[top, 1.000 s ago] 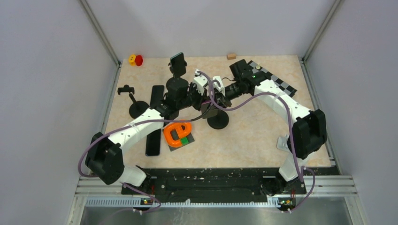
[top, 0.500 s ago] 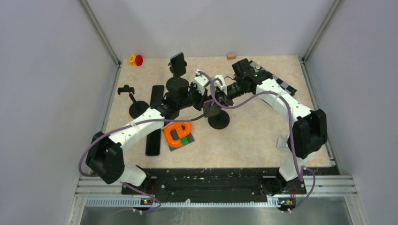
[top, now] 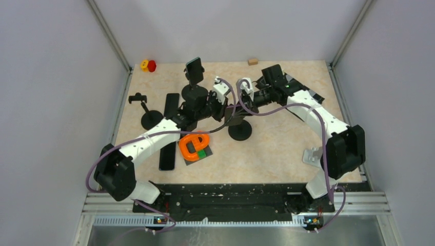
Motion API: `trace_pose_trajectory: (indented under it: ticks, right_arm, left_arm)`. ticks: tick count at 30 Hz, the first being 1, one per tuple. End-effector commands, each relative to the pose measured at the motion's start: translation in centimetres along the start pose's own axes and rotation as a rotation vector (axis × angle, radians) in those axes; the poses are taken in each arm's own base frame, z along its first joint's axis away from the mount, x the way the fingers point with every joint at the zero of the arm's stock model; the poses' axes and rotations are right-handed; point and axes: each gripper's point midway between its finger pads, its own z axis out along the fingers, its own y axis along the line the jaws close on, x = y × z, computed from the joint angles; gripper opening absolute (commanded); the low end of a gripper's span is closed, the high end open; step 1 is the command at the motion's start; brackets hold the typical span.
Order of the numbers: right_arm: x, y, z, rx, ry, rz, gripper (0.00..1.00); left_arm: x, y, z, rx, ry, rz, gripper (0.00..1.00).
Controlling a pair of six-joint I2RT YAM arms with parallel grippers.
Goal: Place the phone on the phone stand
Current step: Install the phone on the phone stand.
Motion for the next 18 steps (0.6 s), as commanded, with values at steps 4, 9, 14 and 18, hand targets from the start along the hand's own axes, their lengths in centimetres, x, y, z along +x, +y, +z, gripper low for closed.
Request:
trace_pose_trajectory:
  ticks: [4, 9, 14, 18]
  right_arm:
    - [-2.0, -2.6, -3.6, 0.269, -0.015, 0.013, 0.00]
    - [-0.5, -3.1, -4.8, 0.452, 0.001, 0.152, 0.00]
    - [1.8, -4.0, -6.9, 0.662, 0.051, 0.289, 0.00]
    - [2.7, -4.5, -8.3, 0.785, 0.071, 0.361, 0.00]
  left_arm:
    - [1.4, 0.9, -0.2, -0.081, 0.033, -0.039, 0.00]
    - [1.6, 1.7, -0.5, -0.130, 0.018, -0.037, 0.00]
    - [1.6, 2.6, -1.2, -0.191, 0.001, -0.035, 0.00]
    - [1.8, 3.0, -1.3, -0.210, 0.001, -0.034, 0.00]
